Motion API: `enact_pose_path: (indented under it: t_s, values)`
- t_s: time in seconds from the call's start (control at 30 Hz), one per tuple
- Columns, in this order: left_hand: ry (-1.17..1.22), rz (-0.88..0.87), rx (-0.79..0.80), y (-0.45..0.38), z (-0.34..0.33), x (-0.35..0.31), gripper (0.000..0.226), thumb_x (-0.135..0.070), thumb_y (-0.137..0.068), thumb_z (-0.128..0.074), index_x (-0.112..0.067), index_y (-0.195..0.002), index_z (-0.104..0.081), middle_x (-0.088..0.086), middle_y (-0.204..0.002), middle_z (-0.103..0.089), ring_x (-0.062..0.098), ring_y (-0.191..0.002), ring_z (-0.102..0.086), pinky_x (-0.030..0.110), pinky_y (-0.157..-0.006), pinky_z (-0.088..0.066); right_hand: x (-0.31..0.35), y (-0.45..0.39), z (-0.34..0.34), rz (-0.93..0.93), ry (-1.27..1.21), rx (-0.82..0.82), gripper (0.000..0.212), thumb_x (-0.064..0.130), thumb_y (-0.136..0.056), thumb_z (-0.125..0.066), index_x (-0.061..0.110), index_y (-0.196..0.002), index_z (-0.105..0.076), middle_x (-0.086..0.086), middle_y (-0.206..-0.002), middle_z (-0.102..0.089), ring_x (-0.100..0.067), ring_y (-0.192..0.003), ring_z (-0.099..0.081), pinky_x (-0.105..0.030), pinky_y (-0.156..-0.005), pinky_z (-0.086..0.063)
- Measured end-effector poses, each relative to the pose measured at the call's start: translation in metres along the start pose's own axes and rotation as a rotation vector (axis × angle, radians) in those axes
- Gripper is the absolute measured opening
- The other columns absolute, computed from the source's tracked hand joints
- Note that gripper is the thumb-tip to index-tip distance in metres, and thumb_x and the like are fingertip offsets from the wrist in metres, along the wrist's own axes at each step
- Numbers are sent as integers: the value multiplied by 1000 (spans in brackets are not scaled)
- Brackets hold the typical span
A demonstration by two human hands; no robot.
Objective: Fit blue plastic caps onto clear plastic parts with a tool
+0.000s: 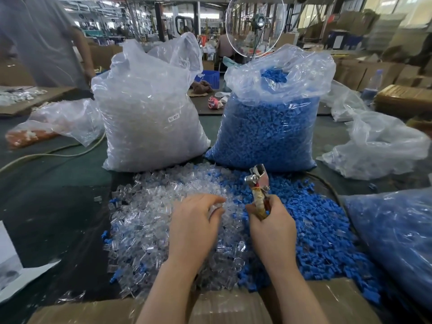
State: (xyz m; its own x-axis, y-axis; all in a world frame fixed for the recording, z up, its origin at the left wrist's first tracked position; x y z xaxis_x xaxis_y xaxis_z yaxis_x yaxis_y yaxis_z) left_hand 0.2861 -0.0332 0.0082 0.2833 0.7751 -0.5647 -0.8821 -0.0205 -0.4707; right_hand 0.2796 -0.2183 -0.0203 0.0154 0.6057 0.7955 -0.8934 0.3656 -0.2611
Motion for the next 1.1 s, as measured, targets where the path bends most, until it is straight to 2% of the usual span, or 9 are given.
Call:
enact_pose_path:
  t_s: [0.1,0.3,0.4,0.57,0.7,0.77,0.83,0.97,1.1]
  values:
    - [59,-58,43,0,-5,-15,19,-27,-89,-71,-29,-107,-74,-15,-99,-72,3,-90,-61,26,-84,-49,3,2,-4,3,-163,27,19,34,-89,-68,27,-80,-53,7,-66,-57,-5,-59,-50,-28,-54,-36]
    - [236,-2,71,2,-15,-19,19,-16,-88,-71,-30,-101,-74,-18,-95,-71,-3,-86,-64,25,-80,-55,12,5,-9,27,-413,87,15,25,-89,-70,26,-79,-59,11,-74,-64,-5,-60,-56,-16,-54,-44]
    - [399,99,81,2,-18,-9,19,-14,-88,-71,-29,-99,-76,-16,-90,-73,-3,-84,-67,30,-79,-58,12,5,-12,36,-424,120,14,27,-88,-71,24,-79,-61,9,-71,-64,-4,-58,-54,-17,-53,-43]
    - [491,166,72,3,-18,-3,22,-12,-87,-72,-32,-97,-76,-15,-88,-74,0,-85,-69,32,-79,-59,12,5,-17,50,-416,195,10,23,-90,-70,27,-83,-63,9,-70,-64,-2,-56,-51,-17,-51,-40]
    - [562,212,53,2,-14,0,29,-10,-86,-74,-39,-90,-73,-23,-88,-73,-5,-85,-68,16,-77,-54,14,5,-18,64,-399,241,14,18,-91,-67,31,-89,-66,10,-78,-68,-7,-64,-59,-24,-57,-49]
    - [634,245,61,2,-14,1,26,-11,-85,-74,-36,-92,-75,-22,-90,-74,-4,-88,-68,18,-81,-54,13,6,-18,52,-385,230,14,18,-91,-67,32,-88,-65,12,-81,-68,-10,-70,-62,-29,-63,-52]
    - [686,276,77,2,-16,3,23,-10,-86,-74,-31,-95,-76,-18,-91,-75,-1,-89,-69,22,-82,-55,10,6,-17,37,-402,202,16,18,-91,-68,33,-85,-64,13,-81,-68,-10,-70,-62,-27,-62,-52]
    - [782,316,93,3,-18,3,20,-7,-86,-72,-26,-95,-75,-13,-88,-76,2,-84,-71,15,-74,-55,8,4,-11,24,-482,156,17,16,-90,-69,30,-83,-64,13,-71,-65,-1,-54,-53,-15,-49,-42]
    - [887,351,121,3,-22,4,15,-5,-87,-71,-17,-95,-72,-4,-84,-77,9,-80,-73,14,-68,-54,7,3,-6,23,-549,132,19,14,-88,-71,30,-83,-64,10,-76,-66,0,-63,-57,-15,-59,-48]
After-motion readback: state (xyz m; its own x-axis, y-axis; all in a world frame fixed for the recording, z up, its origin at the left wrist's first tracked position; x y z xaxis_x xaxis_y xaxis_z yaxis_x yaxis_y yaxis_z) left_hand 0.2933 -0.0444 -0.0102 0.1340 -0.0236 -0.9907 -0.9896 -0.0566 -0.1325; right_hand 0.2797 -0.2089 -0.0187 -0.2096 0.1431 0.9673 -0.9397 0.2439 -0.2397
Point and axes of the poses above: each hand's wrist, its own y-axis away from the middle knuckle, its own z-axis out of the back of the hand, x = y × z, the point moved 10 cm from there along -y, towards the middle knuckle
